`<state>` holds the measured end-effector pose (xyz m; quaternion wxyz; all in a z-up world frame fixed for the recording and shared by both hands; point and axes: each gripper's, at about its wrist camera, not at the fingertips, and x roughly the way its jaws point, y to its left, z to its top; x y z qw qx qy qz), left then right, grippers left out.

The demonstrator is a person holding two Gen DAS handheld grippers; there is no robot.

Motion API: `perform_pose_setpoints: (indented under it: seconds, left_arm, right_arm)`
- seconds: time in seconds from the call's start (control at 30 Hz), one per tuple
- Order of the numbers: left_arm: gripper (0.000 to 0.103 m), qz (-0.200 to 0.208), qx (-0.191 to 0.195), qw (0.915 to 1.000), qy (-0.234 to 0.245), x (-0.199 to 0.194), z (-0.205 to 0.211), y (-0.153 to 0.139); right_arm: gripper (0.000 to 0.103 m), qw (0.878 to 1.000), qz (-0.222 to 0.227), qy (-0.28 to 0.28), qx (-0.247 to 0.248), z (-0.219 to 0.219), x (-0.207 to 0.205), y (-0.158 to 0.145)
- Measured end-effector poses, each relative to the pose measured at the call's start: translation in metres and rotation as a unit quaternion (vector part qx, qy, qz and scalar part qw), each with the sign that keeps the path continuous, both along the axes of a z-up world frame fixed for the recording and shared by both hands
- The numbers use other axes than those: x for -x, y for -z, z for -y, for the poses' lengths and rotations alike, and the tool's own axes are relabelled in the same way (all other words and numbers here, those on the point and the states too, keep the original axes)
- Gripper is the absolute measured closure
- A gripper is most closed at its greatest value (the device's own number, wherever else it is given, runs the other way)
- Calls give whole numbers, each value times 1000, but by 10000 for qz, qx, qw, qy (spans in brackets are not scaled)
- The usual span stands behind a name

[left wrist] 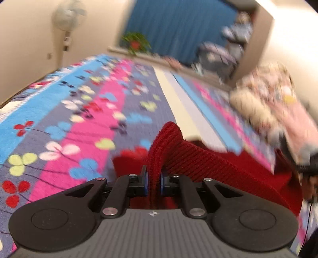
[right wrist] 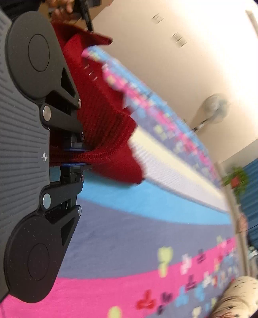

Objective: Fold small clothes

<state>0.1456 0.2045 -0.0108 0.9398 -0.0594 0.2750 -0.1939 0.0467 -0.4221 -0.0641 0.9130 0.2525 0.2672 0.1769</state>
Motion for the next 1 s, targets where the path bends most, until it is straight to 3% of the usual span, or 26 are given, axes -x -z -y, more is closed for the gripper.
perform_pose_setpoints:
  seconds: [0.1, 0.17, 0.23, 0.27, 0.4, 0.57, 0.67, 0.7, 0.73, 0.8, 0.83, 0.9, 0.93, 1.0]
  left_arm:
    - [92, 204, -164, 9968, -755, -5, -7, -3]
    - [91, -51, -165, 9935, -1127, -17, -12, 1]
    - [91, -575, 53, 9912, -1187, -29, -17, 12]
    - [91, -729, -40, 9903, -1180, -33, -14, 17]
    - [88, -862, -244, 9899, -1097, -37, -7, 23]
    - [72, -1443, 518, 9819, -1113, -41, -27, 34]
    - [73, -1534, 368, 9827, -965, -41, -20, 38]
    - [81, -1497, 244, 9843, -907, -42, -16, 40]
    - [91, -1396, 31, 9862, -884, -39, -11, 38]
    - [92, -1000, -341, 9895, -991, -33, -5, 30]
    - [92, -609, -443, 9911, -1094, -27, -3, 20]
    - [92, 152, -372, 9925, -1159, -13, -2, 1]
    - [92, 357, -468, 9901, -1278, -10, 1, -3]
    - [92, 310, -707, 9849, -1548, -14, 6, 1]
  right_arm:
    - [93, 9951, 777, 468, -391, 7, 8, -18]
    - [93, 9905, 884, 883, -570, 7, 3, -20]
    - [93, 9911, 511, 1095, -553, 2, -12, -11]
    - [92, 9926, 242, 1137, -358, -5, -21, -5]
    - [85, 9913, -333, 1230, 313, -26, -40, 16]
    - [69, 9894, -585, 1330, 42, -19, -39, 21]
    - [71, 9897, -647, 1274, -6, -17, -40, 21]
    - [89, 9902, -611, 1255, 33, -18, -40, 19]
    - [92, 9910, -492, 1238, 130, -21, -39, 15]
    - [93, 9905, -154, 1316, 357, -25, -34, 4]
    - [94, 9889, 121, 1427, 407, -27, -30, -4]
    - [94, 9847, 720, 1554, 335, -30, -19, -20]
    - [94, 9808, 1028, 1605, 411, -34, -14, -28]
    - [94, 9707, 1482, 1762, 682, -42, -8, -36]
